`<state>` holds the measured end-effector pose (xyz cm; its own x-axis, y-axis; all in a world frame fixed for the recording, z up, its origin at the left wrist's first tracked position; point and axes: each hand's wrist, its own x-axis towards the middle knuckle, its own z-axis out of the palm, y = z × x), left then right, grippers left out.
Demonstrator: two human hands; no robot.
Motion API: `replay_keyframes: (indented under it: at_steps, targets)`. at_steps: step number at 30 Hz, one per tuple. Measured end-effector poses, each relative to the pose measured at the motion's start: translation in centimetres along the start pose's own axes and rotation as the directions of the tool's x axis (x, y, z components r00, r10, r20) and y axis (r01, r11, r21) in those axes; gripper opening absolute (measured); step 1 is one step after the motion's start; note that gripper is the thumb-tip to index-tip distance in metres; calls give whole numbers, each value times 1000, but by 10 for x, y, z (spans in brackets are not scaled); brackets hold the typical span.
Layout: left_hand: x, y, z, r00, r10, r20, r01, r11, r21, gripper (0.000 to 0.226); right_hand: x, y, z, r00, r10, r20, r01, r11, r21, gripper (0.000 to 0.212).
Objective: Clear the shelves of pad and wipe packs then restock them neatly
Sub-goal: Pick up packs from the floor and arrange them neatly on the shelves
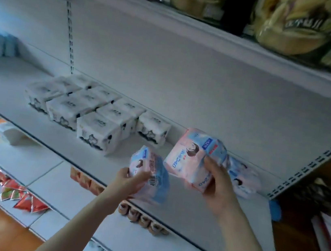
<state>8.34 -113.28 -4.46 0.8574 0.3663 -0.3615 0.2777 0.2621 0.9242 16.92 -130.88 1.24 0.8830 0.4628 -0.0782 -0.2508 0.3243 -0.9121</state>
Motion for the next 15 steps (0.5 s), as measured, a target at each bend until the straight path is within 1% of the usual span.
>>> replay_keyframes:
  at_steps: [3, 5, 6, 7, 8, 9, 10, 11, 12, 13, 14, 15]
  targets:
    - [18, 7, 12, 1000, -9, -7, 11, 977, 213, 37, -4, -9, -6, 998, 54, 38, -59, 987, 151, 66]
    - [28, 13, 13, 999, 36, -9, -29, 916, 401, 49, -4, -10, -8, 994, 99, 38, -106, 958, 268, 67]
    - [31, 18, 13, 995, 101, -27, -74, 869, 490, 51, -4, -10, -10, 993, 115, 41, -122, 945, 304, 69]
    - [31, 24, 12, 980, 195, -48, -137, 824, 550, 52, -5, -9, -10, 991, 125, 51, -135, 937, 322, 70]
    - [30, 30, 11, 953, 298, -50, -221, 801, 557, 50, -5, -9, -9, 989, 133, 67, -148, 932, 330, 71]
    - [26, 39, 12, 925, 378, -45, -306, 807, 505, 48, -6, -8, -8, 986, 145, 83, -165, 928, 333, 71]
    - [22, 47, 14, 921, 390, -23, -356, 861, 364, 45, -7, -7, -7, 982, 161, 96, -184, 925, 333, 72]
    - [15, 56, 17, 940, 337, 54, -341, 921, 186, 44, -8, -7, -6, 977, 181, 112, -208, 922, 327, 71]
    - [10, 62, 21, 949, 260, 178, -265, 964, 4, 45, -9, -6, -5, 972, 197, 128, -228, 922, 312, 71]
    - [5, 68, 25, 935, 187, 301, -165, 982, -96, 46, -9, -5, -4, 965, 212, 152, -249, 926, 285, 70]
    - [2, 71, 28, 906, 139, 400, -101, 988, -114, 47, -10, -5, -3, 959, 223, 175, -261, 934, 243, 69]
    - [0, 73, 31, 879, 114, 464, -72, 992, -108, 48, -11, -5, 0, 956, 230, 180, -265, 942, 205, 67]
